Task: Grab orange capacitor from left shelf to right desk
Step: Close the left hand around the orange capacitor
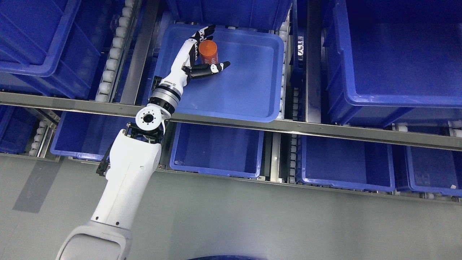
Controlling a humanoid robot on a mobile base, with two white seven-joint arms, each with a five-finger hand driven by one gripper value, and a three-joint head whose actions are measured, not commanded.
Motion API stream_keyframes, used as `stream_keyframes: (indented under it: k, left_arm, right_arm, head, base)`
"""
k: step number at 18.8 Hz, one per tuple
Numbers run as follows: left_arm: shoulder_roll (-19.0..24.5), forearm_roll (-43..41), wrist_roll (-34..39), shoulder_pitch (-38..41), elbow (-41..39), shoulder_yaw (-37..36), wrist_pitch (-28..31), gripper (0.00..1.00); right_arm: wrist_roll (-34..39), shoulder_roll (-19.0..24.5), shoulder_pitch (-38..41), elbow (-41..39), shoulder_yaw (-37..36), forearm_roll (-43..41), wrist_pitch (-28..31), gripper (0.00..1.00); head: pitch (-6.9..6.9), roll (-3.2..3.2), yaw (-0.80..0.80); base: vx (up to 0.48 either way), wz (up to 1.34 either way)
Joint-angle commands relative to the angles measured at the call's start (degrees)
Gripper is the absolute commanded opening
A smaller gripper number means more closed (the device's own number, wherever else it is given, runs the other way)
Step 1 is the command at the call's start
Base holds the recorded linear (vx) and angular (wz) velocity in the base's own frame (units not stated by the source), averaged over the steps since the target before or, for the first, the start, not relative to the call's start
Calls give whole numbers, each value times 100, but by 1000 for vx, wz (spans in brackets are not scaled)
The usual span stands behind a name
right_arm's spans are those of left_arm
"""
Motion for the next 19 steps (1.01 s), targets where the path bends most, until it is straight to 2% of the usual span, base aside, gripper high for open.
stream_keyframes:
  k: [1, 7, 11, 13, 15, 19]
  left_arm:
    - [100, 23, -50, -34, 339, -372, 3, 84]
    - [100, 31, -172, 36, 357, -223, -59, 57]
    - [100, 31, -217, 107, 366, 23, -295, 28]
    - [100, 31, -252, 159, 366, 76, -419, 18]
    - [100, 49, -252, 212, 366, 155, -664, 1]
    - [100, 128, -252, 204, 95, 392, -928, 1]
  right_arm:
    - [-2, -100, -9, -193, -62, 37, -3, 100]
    - [-2, -100, -9, -193, -62, 37, -3, 100]
    - [-2, -100, -9, -193, -62, 37, -3, 100]
    - [-2, -100, -9, -193, -62, 37, -3, 100]
    - [-2, -100, -9, -193, -62, 37, -3, 100]
    - [-2, -100, -9, -193, -62, 37, -3, 100]
  head:
    - [0, 0, 0]
    - [0, 0, 0]
    - [0, 0, 0]
    - [0, 0, 0]
    - [0, 0, 0]
    - [0, 0, 0]
  base:
    - [86, -36]
    - [34, -3]
    - [0, 0]
    - [0, 0]
    - [0, 0]
    - [0, 0]
